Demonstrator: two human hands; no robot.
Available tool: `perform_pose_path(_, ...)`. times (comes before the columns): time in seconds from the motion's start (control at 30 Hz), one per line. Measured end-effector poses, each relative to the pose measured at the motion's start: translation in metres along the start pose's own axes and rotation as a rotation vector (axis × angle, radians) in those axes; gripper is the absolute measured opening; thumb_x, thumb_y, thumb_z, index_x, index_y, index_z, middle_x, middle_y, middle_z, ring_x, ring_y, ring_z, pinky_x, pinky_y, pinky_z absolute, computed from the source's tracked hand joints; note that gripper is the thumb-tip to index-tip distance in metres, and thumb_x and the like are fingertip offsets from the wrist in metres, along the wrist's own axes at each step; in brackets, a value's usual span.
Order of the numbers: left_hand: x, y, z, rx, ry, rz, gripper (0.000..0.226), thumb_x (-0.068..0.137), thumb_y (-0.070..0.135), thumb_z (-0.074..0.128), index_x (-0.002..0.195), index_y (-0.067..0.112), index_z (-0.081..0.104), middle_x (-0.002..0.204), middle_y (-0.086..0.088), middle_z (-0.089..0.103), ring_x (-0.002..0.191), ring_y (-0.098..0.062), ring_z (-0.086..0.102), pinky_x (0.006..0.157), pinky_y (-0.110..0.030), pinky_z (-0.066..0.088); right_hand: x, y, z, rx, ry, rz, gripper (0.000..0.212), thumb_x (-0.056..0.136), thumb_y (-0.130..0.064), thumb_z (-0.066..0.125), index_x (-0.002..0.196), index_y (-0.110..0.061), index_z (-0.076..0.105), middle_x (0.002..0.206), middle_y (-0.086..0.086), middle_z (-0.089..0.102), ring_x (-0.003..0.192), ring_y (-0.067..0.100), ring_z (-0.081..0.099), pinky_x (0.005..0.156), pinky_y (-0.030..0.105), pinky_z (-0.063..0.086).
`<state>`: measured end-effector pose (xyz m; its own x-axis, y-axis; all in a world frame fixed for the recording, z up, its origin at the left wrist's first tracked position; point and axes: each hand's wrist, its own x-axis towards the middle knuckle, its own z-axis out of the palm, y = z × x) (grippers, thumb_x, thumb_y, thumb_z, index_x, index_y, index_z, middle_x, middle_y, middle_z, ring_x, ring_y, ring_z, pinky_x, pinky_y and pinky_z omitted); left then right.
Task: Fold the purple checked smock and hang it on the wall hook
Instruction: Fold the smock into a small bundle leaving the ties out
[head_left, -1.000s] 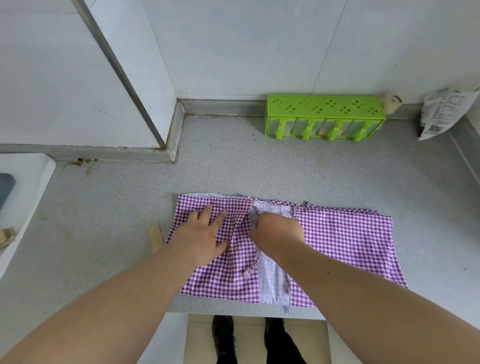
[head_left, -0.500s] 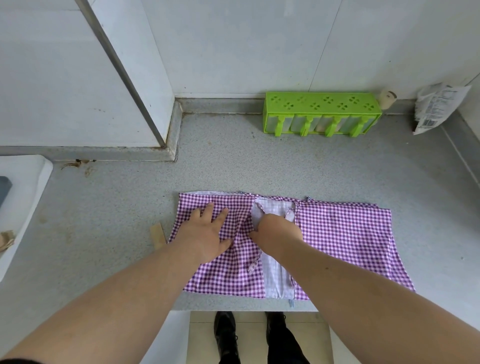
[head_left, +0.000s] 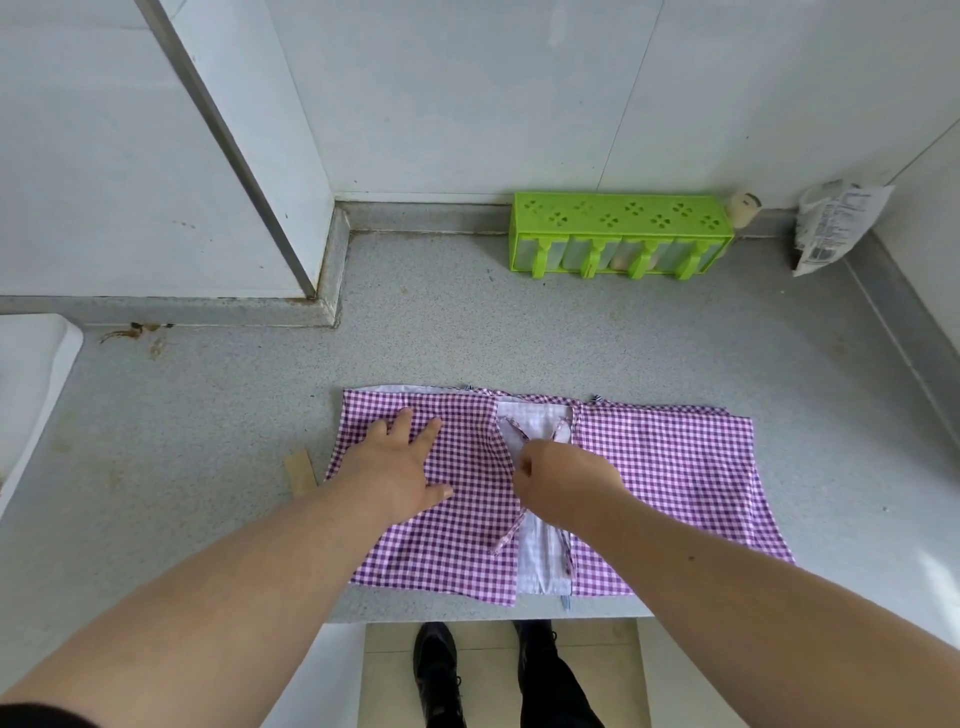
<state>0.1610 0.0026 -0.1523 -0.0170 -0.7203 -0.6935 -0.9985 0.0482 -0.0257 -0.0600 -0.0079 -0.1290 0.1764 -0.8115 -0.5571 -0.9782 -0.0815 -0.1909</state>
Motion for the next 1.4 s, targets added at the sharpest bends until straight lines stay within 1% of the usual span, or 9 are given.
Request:
perform_pose_path(0.07, 0.002, 0.003, -0.003, 0.023, -0.006, -0.007, 0.106, 0.093, 0.083, 0.042, 0.166, 0.033, -0.017, 0.176, -0.007, -0.016, 0.162, -0.039, -0.001, 0.128, -0.058, 0.022, -0.004, 0.012, -0.006, 0.03, 0.102, -0.035, 0.039, 0.108, -0.048, 0.027, 0.097, -0.027, 0.058, 0.076, -0.005, 0.069, 0.06, 0.014, 0.065, 0.059, 0.032, 0.058)
perform_pose_path(0.17, 0.003, 0.011, -0.006, 0.058, 0.069, 0.057, 0.111, 0.092, 0.082, 0.045, 0.168, 0.027, -0.014, 0.176, -0.009, -0.015, 0.163, -0.036, 0.001, 0.13, -0.055, 0.018, 0.0, 0.038, -0.012, -0.008, 0.199, -0.048, 0.022, 0.105, -0.024, 0.037, 0.114, -0.032, 0.055, 0.104, -0.008, 0.067, 0.074, 0.014, 0.066, 0.066, 0.037, 0.06)
perform_pose_path(0.33, 0.013, 0.026, -0.009, 0.115, 0.2, 0.243, 0.115, 0.092, 0.078, 0.052, 0.166, 0.025, -0.018, 0.174, -0.005, -0.025, 0.163, -0.028, -0.012, 0.133, -0.049, 0.005, 0.004, 0.071, -0.013, -0.18, 0.176, -0.243, 0.054, 0.097, -0.005, 0.046, 0.141, -0.038, 0.042, 0.134, -0.005, 0.051, 0.102, 0.023, 0.065, 0.086, 0.041, 0.057)
perform_pose_path(0.5, 0.033, 0.027, -0.01, 0.099, 0.128, 0.227, 0.127, 0.085, 0.085, 0.053, 0.162, 0.025, -0.029, 0.169, -0.005, -0.035, 0.16, -0.027, -0.022, 0.133, -0.051, 0.003, 0.023, 0.072, -0.001, -0.355, 0.154, -0.497, 0.072, 0.095, -0.018, 0.069, 0.151, -0.041, 0.03, 0.13, -0.002, 0.047, 0.098, 0.02, 0.062, 0.086, 0.041, 0.061)
perform_pose_path(0.6, 0.043, 0.025, -0.004, 0.014, 0.059, 0.193, 0.134, 0.079, 0.092, 0.051, 0.159, 0.029, -0.035, 0.165, -0.003, -0.044, 0.157, -0.026, -0.032, 0.131, -0.055, -0.003, 0.032, 0.063, 0.001, -0.302, 0.095, -0.528, 0.045, 0.101, -0.034, 0.063, 0.143, -0.04, 0.048, 0.122, -0.005, 0.05, 0.101, 0.019, 0.059, 0.091, 0.042, 0.058)
perform_pose_path(0.83, 0.049, 0.033, 0.011, 0.004, 0.027, 0.127, 0.144, 0.065, 0.104, 0.043, 0.151, 0.03, -0.045, 0.156, -0.005, -0.057, 0.149, -0.028, -0.045, 0.126, -0.06, -0.016, 0.049, 0.061, -0.004, -0.053, 0.043, -0.417, 0.019, 0.105, -0.038, 0.055, 0.115, -0.027, 0.068, 0.108, -0.01, 0.051, 0.087, 0.014, 0.062, 0.083, 0.037, 0.059)
perform_pose_path(0.97, 0.052, 0.031, 0.013, -0.002, 0.019, 0.142, 0.146, 0.061, 0.107, 0.039, 0.151, 0.03, -0.046, 0.156, -0.006, -0.056, 0.149, -0.03, -0.045, 0.126, -0.063, -0.015, 0.064, 0.06, -0.029, 0.402, 0.1, -0.195, 0.011, 0.107, -0.03, 0.054, 0.105, -0.025, 0.064, 0.1, -0.007, 0.064, 0.076, 0.011, 0.066, 0.069, 0.029, 0.059)
perform_pose_path(1.13, 0.05, 0.031, 0.014, -0.001, 0.024, 0.149, 0.145, 0.066, 0.103, 0.044, 0.15, 0.029, -0.047, 0.156, -0.007, -0.056, 0.148, -0.031, -0.046, 0.126, -0.062, -0.015, 0.106, 0.057, -0.061, 0.932, 0.1, 0.097, 0.014, 0.109, -0.027, 0.051, 0.104, -0.016, 0.058, 0.085, 0.004, 0.076, 0.06, 0.018, 0.068, 0.063, 0.041, 0.061)
perform_pose_path(1.4, 0.05, 0.029, 0.017, -0.006, 0.054, 0.164, 0.144, 0.066, 0.103, 0.044, 0.151, 0.03, -0.046, 0.157, -0.006, -0.055, 0.149, -0.031, -0.045, 0.126, -0.063, -0.014, 0.16, 0.066, -0.084, 0.957, 0.158, 0.206, 0.009, 0.107, -0.024, 0.054, 0.103, -0.018, 0.06, 0.086, 0.005, 0.075, 0.057, 0.016, 0.063, 0.052, 0.029, 0.05)
